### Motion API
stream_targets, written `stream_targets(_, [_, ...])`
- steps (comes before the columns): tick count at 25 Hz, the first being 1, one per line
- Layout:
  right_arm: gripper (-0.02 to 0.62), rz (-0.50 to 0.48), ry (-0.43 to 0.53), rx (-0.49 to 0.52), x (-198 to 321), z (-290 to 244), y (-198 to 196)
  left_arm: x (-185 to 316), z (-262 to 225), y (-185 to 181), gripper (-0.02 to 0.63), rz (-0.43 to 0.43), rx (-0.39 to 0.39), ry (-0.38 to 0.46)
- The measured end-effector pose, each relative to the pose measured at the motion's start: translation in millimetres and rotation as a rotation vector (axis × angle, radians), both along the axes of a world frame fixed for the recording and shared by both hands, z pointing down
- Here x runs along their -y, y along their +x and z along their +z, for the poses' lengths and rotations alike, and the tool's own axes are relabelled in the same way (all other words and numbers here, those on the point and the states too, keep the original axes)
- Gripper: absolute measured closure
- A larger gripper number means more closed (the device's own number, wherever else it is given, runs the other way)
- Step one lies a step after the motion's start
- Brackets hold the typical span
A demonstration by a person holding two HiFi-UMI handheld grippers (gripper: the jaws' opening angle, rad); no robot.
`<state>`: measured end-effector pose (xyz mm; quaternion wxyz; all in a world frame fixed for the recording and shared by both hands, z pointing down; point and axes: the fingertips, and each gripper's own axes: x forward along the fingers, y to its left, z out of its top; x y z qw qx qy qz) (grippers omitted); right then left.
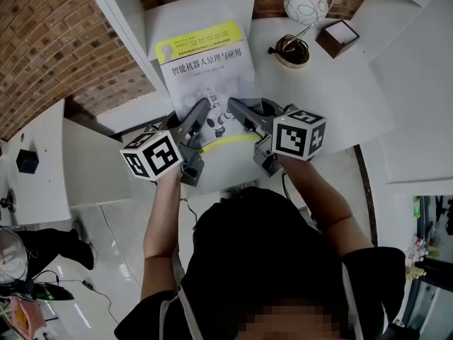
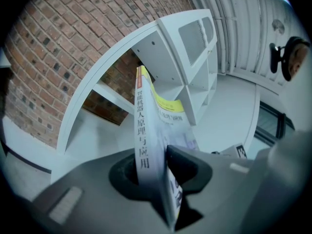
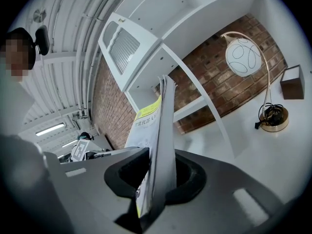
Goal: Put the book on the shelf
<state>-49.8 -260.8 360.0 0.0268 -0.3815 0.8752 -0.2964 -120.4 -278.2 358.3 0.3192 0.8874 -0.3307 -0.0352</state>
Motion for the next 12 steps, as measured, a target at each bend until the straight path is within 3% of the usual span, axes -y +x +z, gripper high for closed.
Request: stream_targets(12, [0.515, -0.05, -0.019, 0.02, 30, -2, 2, 27, -1, 1, 0.499, -0.057, 0.023, 0.005])
